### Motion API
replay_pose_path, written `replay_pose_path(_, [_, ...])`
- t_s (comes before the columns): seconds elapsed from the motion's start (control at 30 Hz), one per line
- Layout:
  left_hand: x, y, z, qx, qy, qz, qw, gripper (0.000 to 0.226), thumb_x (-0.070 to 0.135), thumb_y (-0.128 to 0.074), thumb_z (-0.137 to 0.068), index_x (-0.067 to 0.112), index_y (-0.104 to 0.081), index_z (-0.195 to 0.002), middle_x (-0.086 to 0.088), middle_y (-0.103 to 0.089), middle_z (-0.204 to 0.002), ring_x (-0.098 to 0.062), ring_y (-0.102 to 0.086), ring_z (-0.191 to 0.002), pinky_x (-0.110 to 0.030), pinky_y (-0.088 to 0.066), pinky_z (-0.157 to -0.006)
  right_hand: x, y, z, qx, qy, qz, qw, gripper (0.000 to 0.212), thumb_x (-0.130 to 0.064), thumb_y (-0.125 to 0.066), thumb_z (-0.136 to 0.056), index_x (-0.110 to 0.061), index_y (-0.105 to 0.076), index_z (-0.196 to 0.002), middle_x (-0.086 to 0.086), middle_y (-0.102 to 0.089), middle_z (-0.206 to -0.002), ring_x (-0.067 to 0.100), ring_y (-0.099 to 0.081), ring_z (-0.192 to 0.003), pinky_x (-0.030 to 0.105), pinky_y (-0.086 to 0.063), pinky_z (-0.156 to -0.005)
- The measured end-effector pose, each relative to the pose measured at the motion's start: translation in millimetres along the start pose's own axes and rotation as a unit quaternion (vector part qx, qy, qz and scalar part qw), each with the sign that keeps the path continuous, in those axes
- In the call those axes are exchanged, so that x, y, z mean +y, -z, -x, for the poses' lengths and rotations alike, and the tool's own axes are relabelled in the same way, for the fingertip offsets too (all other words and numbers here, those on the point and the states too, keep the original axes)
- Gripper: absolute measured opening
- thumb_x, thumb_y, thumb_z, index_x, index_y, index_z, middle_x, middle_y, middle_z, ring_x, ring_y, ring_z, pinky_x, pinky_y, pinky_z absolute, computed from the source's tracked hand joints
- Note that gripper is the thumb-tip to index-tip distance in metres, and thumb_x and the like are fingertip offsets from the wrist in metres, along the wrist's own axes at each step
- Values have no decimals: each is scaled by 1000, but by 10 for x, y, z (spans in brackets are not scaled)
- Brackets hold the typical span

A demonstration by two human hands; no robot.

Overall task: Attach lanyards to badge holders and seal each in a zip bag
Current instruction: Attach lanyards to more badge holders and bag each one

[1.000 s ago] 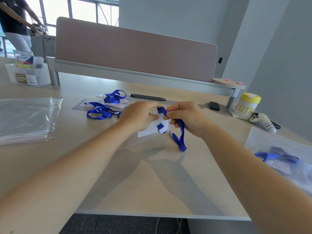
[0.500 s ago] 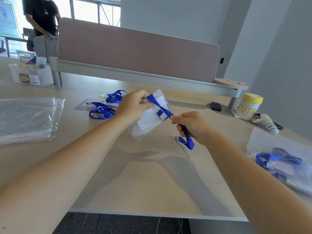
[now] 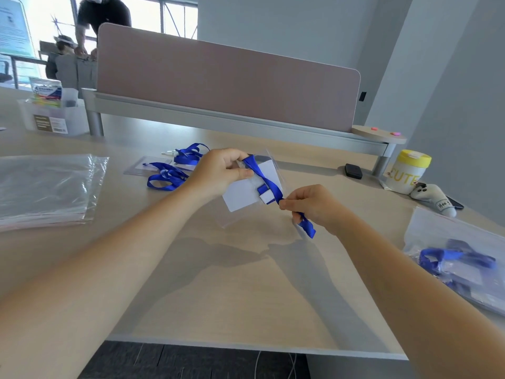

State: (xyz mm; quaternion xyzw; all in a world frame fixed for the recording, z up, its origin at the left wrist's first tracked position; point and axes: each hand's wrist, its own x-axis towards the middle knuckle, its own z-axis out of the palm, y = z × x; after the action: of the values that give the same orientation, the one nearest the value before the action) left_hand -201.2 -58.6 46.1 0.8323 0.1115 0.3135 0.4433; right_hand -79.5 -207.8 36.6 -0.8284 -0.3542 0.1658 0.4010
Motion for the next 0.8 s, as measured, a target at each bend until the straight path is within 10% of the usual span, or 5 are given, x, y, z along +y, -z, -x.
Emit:
replay_pose_path(0.27, [-23,-17,1,-94,-7,-19,995,23,1,-61,-81,21,-61,-91,-15,-55,-86,-20,-45,-79,-30,-35,-75,-60,62,-12,-21,20,44,999,22,-8,-59,-84,-16,-58,-64,0,-56,-62,8,-48,-57,12,-41,-56])
replay_pose_path(0.4, [-34,-44,5,-118,-14,-72,990,25,5,-63,-82,30,-60,-86,-2,-53,-68,-1,-40,-57,-23,-33,-64,-84,116,-39,-20,17,-28,999,19,-6,-56,-85,-13,-60,-68,4,-58,-70,9,-50,-61,18,-43,-63])
replay_pose_path(0.8, [75,-188,-2,-162,-41,-245,955,18,19,-61,-85,18,-66,-101,3,-50,-68,-16,-42,-69,-25,-31,-58,-255,145,-45,1,26,-138,990,22,0,-50,-88,-9,-60,-70,7,-58,-68,13,-46,-58,21,-41,-61])
